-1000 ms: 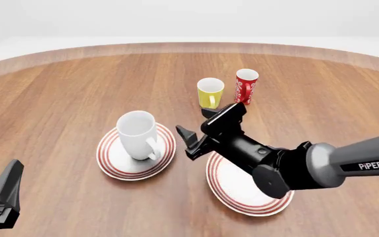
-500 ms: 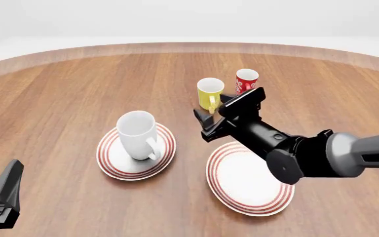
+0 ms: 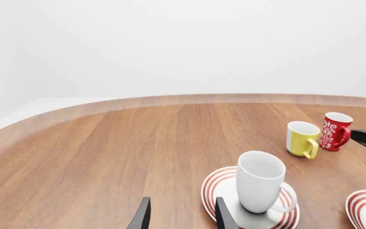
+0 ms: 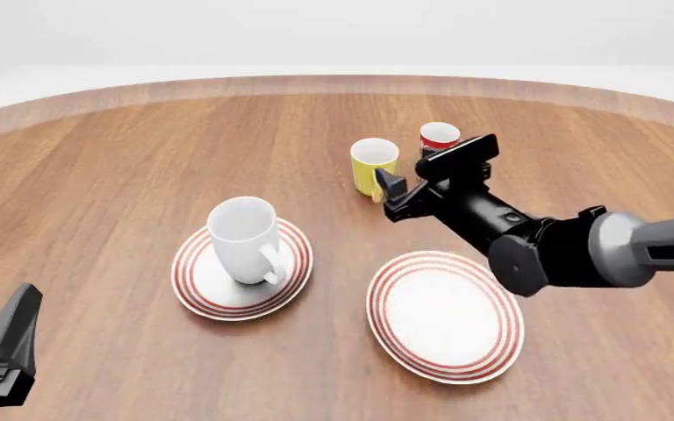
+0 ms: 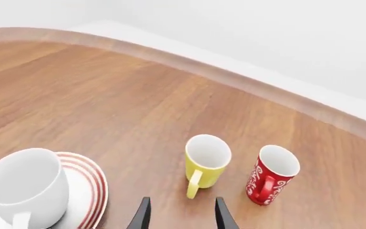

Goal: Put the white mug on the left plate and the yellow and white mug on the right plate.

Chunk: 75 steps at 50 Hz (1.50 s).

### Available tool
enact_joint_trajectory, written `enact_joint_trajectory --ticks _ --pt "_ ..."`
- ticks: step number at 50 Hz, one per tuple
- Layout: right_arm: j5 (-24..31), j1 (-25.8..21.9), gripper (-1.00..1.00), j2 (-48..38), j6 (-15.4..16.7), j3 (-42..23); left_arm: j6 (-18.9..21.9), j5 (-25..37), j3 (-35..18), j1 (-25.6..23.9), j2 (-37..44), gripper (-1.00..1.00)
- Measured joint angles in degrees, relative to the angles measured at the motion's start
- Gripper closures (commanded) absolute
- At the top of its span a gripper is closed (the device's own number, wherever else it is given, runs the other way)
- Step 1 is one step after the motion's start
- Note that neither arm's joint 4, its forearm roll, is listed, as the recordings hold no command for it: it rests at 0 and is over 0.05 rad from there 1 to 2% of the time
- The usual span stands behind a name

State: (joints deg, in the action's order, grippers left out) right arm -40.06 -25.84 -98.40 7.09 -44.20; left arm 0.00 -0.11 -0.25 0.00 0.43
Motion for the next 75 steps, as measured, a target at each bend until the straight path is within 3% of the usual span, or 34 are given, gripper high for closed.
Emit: enact_joint_trajectory --ticks 27,75 --pt "0.2 5.1 -1.00 -6.2 -1.2 -5.1 0.0 0.0 0.0 0.0 0.0 -1.00" --pt "4.6 5.0 -1.00 -16.4 -5.8 -17.3 0.0 0.0 0.0 0.0 0.0 -1.00"
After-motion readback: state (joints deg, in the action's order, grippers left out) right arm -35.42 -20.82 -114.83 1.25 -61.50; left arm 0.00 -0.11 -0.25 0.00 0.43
